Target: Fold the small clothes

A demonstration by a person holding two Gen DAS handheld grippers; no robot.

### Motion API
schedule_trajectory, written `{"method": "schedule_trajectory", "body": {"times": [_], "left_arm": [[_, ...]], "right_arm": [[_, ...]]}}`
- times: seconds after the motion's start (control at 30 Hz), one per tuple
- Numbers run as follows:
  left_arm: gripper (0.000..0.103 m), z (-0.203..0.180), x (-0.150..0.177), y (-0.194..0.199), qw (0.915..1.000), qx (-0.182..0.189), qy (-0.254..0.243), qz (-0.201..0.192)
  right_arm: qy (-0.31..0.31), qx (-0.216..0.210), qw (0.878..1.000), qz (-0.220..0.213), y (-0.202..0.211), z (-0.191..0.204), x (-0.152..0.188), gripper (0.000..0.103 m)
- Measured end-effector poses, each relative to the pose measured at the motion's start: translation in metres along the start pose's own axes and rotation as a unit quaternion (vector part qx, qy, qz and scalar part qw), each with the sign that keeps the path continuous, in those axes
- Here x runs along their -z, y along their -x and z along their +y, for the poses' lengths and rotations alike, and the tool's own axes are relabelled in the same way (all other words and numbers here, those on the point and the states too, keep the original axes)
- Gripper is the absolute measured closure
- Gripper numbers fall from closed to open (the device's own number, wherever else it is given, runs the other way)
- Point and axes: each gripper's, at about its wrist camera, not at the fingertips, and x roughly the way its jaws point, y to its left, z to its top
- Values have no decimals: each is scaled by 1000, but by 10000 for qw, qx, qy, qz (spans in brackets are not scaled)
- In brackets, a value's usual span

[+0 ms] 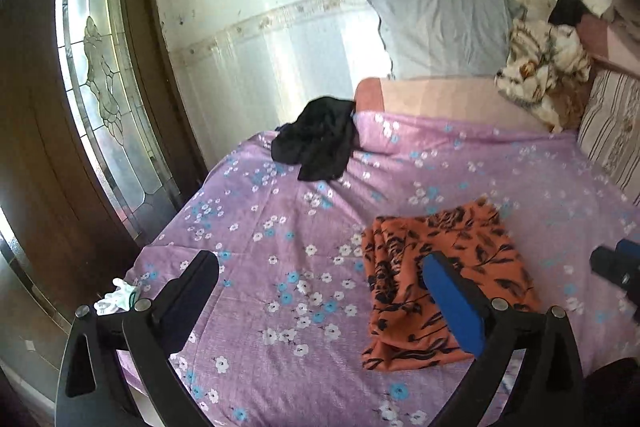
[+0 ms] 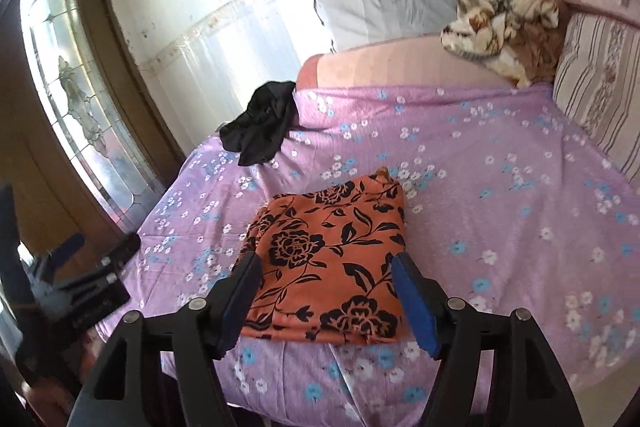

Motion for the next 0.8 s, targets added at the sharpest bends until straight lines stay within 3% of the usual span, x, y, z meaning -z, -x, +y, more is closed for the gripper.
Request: {"method": "schedule_trajectory", "body": {"times": [0.4, 0.8], "left_arm": [[1, 10, -30, 80, 9982, -122, 78, -583], [1, 31, -55, 125, 9951, -237, 363, -884]], "right_arm": [[432, 51, 9963, -745, 81, 26, -5, 31], [644, 57, 9901, -1248, 134, 49, -21, 30]]}}
